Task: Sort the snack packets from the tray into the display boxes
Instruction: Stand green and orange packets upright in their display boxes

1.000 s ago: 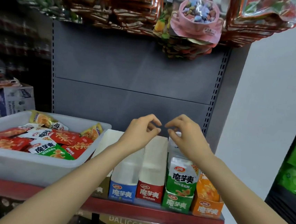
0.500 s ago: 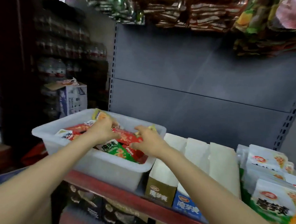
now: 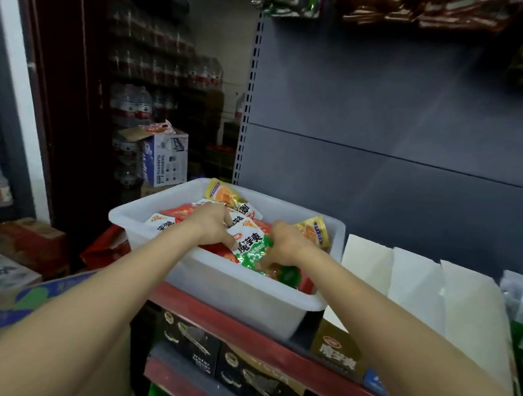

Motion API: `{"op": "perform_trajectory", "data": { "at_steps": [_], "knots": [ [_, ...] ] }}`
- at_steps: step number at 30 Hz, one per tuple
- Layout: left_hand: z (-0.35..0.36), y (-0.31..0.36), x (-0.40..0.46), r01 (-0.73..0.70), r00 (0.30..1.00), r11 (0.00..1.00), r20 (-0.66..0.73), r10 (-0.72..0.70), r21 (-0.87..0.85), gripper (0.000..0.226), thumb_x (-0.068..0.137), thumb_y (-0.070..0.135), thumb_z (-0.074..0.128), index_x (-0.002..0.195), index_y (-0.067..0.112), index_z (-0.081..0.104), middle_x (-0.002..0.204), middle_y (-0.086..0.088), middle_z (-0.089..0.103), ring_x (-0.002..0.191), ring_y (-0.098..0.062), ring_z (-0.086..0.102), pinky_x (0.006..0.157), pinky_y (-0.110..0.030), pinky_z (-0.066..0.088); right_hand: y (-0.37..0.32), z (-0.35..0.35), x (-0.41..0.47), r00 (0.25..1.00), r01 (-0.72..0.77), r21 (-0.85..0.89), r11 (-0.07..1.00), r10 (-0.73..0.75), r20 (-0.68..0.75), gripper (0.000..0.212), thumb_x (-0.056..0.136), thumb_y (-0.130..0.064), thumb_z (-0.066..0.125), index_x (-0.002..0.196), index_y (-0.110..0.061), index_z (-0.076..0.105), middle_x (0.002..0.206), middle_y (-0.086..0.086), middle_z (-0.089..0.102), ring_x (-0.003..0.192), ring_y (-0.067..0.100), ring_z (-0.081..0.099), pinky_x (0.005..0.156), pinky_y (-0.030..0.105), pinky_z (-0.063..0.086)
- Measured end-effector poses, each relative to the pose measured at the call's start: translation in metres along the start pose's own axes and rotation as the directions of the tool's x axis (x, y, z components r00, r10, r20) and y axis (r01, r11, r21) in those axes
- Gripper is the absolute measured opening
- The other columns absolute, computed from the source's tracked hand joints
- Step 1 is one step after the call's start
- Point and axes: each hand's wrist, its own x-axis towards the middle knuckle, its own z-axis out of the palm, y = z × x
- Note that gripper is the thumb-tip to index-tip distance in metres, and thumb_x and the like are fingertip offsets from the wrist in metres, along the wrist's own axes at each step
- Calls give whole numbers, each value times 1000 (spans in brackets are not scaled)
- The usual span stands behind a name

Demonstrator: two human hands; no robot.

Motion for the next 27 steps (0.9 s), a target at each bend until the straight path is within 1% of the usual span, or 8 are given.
{"op": "perform_trajectory", "data": {
  "at_steps": [2, 4, 7, 10, 12, 16, 24, 27],
  "knots": [
    [0, 1, -1, -22, 999, 997, -43, 19, -71, 59, 74, 29, 79, 124, 11, 55, 132, -7, 52, 120, -24, 50, 98, -29, 41, 9, -2, 4, 998, -19, 210, 978, 33, -62, 39, 74, -22, 78, 92, -15, 44, 97, 6, 53, 92, 23, 54, 72, 29, 40],
    [1, 5, -2, -68, 995, 983, -85, 54, -172, 56, 79, 27, 74, 127, 11, 50, 132, -7, 52, 119, -23, 51, 94, -29, 40, 16, -5, 5, 986, -9, 390, 921, 74, -151, 38, 76, -16, 76, 76, -19, 38, 88, 6, 56, 82, 22, 55, 69, 30, 42],
    [5, 16, -5, -137, 983, 936, -158, 90, -324, 53, 83, 26, 70, 126, 10, 44, 117, -5, 58, 107, -20, 55, 85, -30, 44, 20, -10, 1, 949, 83, 575, 814, 112, -294, 41, 78, -10, 74, 73, -20, 34, 85, 8, 57, 72, 21, 55, 65, 35, 46],
    [8, 39, -13, -200, 976, 831, -180, 123, -519, 52, 85, 22, 68, 129, 11, 41, 97, -2, 64, 92, -17, 62, 83, -34, 51, 27, -19, -9, 936, 150, 706, 693, 131, -327, 36, 80, -6, 71, 83, -20, 38, 96, 13, 64, 73, 23, 61, 62, 36, 51],
    [7, 59, -18, -243, 966, 764, -220, 135, -597, 51, 85, 16, 67, 129, 14, 41, 95, -3, 65, 87, -17, 65, 83, -37, 54, 35, -28, -21, 930, 180, 719, 671, 123, -347, 39, 78, -6, 71, 100, -22, 43, 102, 12, 67, 86, 27, 66, 77, 44, 55],
    [8, 105, -29, -323, 945, 627, -275, 176, -709, 51, 85, -1, 63, 129, 16, 41, 85, 2, 59, 70, -9, 60, 54, -14, 52, 59, -55, -62, 898, 250, 706, 662, 116, -426, 80, 78, 4, 66, 139, -31, 28, 100, 6, 68, 91, 25, 66, 86, 47, 52],
    [42, 225, -56, -434, 883, 432, -277, 379, -791, 58, 87, -9, 57, 136, 16, 39, 96, -13, 57, 72, -20, 63, 58, -22, 58, 143, -107, -159, 815, 220, 632, 743, 216, -538, 99, 77, 6, 69, 149, -31, 12, 92, 1, 67, 78, 13, 66, 74, 32, 55],
    [55, 266, -63, -465, 857, 428, -272, 438, -775, 61, 86, -8, 57, 138, 18, 38, 89, -4, 57, 77, -23, 65, 70, -34, 59, 175, -119, -184, 770, 216, 637, 740, 272, -577, 99, 75, 7, 70, 150, -26, 14, 93, 2, 67, 84, 18, 67, 82, 39, 54]
  ]
}}
